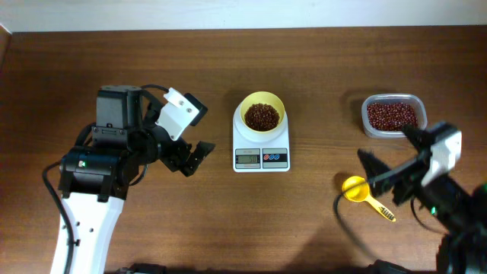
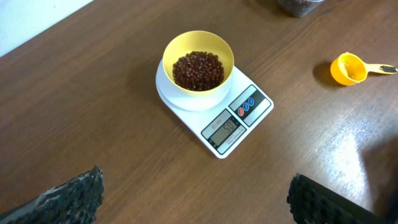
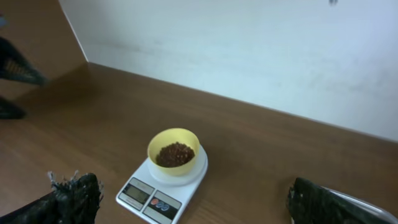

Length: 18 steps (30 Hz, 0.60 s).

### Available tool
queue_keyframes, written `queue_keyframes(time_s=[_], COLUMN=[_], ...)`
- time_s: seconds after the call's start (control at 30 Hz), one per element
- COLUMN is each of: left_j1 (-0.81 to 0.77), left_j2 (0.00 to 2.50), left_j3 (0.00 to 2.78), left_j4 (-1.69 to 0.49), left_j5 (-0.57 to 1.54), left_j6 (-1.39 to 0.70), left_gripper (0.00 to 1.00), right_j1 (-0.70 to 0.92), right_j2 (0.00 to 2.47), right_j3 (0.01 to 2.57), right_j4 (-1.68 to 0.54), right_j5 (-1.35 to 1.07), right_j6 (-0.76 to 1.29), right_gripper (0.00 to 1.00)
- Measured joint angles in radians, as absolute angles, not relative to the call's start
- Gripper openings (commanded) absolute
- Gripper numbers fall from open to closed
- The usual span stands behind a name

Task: Scoop item into bowl and weigh 50g on scale

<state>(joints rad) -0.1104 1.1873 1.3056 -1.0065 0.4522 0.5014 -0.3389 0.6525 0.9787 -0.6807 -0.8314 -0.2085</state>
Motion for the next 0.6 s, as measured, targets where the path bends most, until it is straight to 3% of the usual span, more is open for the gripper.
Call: queue_keyframes(time_s=[0.33, 0.47, 0.6], left_j1=[-0.110, -0.110, -0.110], left_j2=[1.187, 1.187, 1.187], left_j3=[1.306, 1.306, 1.306], left_j4=[-1.007, -1.007, -1.007], left_j5=[0.452, 0.452, 0.453], left_j6=[0.501, 0.501, 0.501], left_gripper=[0.99, 0.99, 0.99], right_j1=[-0.339, -0.309, -0.103], right_j2=[0.565, 0.484, 0.372], right_j3=[0.981, 0.973, 0.801], right_j4=[-0.973, -0.934, -0.704], right_j5=[-0.814, -0.810, -0.679], right_j6=[-0.235, -0.331, -0.255], right_gripper=[0.99, 0.99, 0.99])
